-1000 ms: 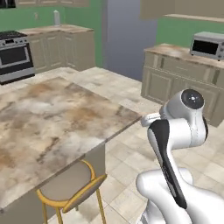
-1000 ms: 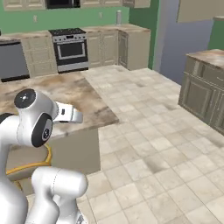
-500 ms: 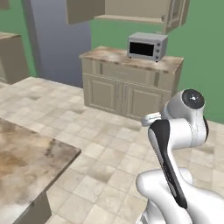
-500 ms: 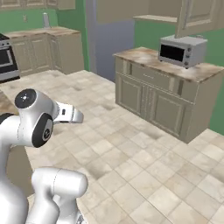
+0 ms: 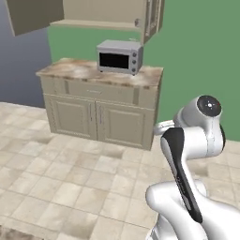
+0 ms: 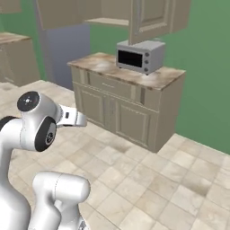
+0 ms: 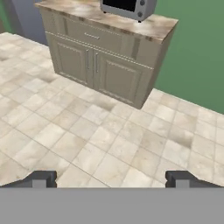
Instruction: Retrieve the tupperware and aluminum foil from the cabinet and place them on the dining counter near the plate with tomato and avocado to prepare for storing leftovers.
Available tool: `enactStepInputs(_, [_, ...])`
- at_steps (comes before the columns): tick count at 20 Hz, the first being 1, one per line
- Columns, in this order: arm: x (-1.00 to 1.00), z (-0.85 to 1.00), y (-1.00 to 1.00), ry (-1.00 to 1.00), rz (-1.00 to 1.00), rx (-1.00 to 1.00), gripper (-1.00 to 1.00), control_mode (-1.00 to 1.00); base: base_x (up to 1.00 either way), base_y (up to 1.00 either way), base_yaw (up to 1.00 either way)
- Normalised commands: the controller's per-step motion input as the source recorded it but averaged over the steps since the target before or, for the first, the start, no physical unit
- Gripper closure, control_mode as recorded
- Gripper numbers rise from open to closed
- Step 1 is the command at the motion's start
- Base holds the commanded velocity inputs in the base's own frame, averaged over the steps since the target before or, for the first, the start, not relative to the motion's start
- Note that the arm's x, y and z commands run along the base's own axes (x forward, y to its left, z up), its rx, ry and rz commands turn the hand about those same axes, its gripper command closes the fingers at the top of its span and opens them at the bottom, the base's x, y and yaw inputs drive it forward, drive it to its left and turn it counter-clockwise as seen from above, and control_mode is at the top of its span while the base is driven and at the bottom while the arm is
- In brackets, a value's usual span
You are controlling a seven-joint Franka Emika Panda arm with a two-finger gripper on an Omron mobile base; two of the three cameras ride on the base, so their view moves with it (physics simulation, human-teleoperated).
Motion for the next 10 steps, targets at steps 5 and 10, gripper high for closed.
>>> enactStepInputs(5, [0.00, 0.00, 0.00, 0.00, 0.00, 0.00, -1.00, 1.00, 1.00, 0.19, -0.27])
enactStepInputs(10, [0.00, 0.00, 0.00, 0.00, 0.00, 0.00, -1.00, 1.00, 1.00, 0.49, -0.25])
